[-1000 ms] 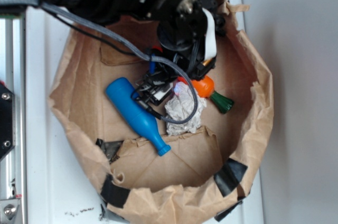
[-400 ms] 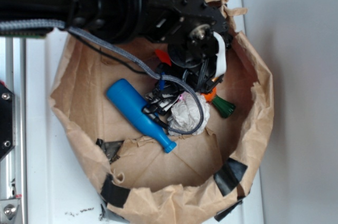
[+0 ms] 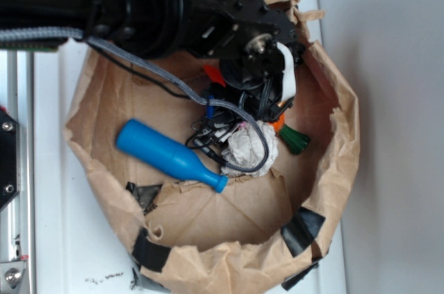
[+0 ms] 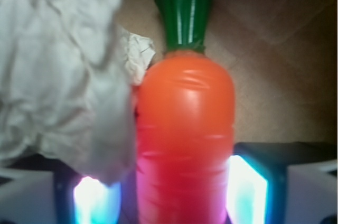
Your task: Grab the carrot.
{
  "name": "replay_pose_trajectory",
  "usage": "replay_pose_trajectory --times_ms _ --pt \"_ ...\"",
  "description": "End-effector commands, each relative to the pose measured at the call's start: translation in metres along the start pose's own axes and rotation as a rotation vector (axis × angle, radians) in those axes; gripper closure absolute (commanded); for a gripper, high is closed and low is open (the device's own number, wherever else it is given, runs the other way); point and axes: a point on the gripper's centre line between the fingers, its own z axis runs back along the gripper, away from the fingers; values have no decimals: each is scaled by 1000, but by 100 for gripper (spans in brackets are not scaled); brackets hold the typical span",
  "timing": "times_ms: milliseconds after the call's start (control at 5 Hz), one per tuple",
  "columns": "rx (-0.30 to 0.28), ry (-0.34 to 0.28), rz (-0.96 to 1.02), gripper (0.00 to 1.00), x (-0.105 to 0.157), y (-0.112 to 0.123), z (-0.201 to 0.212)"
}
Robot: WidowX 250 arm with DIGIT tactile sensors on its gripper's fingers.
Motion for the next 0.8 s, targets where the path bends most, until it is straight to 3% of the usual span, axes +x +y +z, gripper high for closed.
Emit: replay_pose_trajectory --times_ms 0,200,400,600 --pt "25 -61 -23 100 10 -2 25" --pt "-32 -134 9 100 7 -3 58" --pt "-114 -226 13 100 13 15 92" --pt "-152 -272 3 100 13 8 116"
